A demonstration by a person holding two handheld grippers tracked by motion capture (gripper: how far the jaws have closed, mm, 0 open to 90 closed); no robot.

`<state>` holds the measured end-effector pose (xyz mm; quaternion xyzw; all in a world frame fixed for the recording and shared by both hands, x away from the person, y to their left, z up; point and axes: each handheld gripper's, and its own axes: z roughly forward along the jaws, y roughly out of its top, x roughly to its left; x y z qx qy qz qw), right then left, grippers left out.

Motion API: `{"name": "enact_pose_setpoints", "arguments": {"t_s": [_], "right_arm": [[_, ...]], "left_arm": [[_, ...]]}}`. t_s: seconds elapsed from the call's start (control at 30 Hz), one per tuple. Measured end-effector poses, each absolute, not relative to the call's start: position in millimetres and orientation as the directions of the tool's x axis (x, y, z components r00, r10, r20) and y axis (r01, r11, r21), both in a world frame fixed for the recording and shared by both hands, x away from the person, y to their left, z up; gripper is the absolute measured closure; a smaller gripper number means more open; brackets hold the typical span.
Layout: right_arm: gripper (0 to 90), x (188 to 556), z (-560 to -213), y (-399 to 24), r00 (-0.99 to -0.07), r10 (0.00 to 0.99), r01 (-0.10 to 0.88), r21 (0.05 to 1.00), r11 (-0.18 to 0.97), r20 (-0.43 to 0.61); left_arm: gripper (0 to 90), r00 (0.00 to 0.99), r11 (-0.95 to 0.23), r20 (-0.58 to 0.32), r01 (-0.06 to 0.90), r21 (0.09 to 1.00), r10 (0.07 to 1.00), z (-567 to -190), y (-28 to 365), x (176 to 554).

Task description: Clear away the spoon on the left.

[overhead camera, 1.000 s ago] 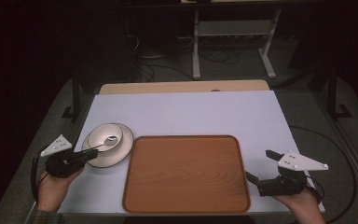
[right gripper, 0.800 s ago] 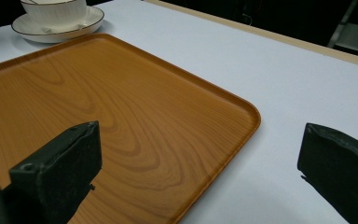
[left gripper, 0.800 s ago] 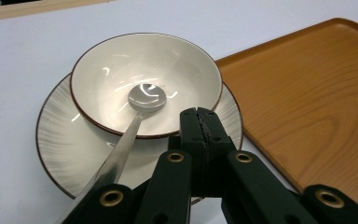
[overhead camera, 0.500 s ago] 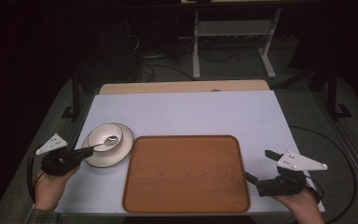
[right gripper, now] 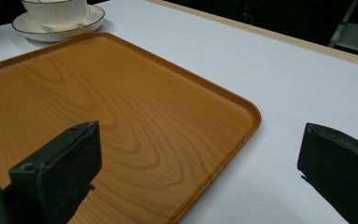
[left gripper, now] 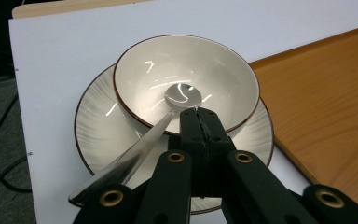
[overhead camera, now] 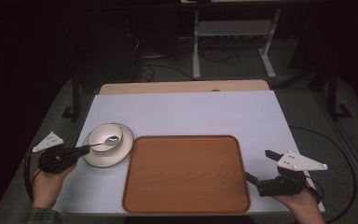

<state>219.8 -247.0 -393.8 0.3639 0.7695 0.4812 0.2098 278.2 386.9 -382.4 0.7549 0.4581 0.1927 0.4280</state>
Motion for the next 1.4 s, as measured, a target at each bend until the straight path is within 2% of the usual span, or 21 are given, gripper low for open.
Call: {"name": "enact_pose_setpoints", "arguments": {"t_s": [1.4], "right_arm": [[0.0, 220, -395, -245, -0.652, 0.758, 0.363, 0.889, 0.28, 0.027]], "left_arm": [[90.0, 0.423, -0.168, -0.096, 0.544, 0.822, 0.901, -384, 403, 304]]}}
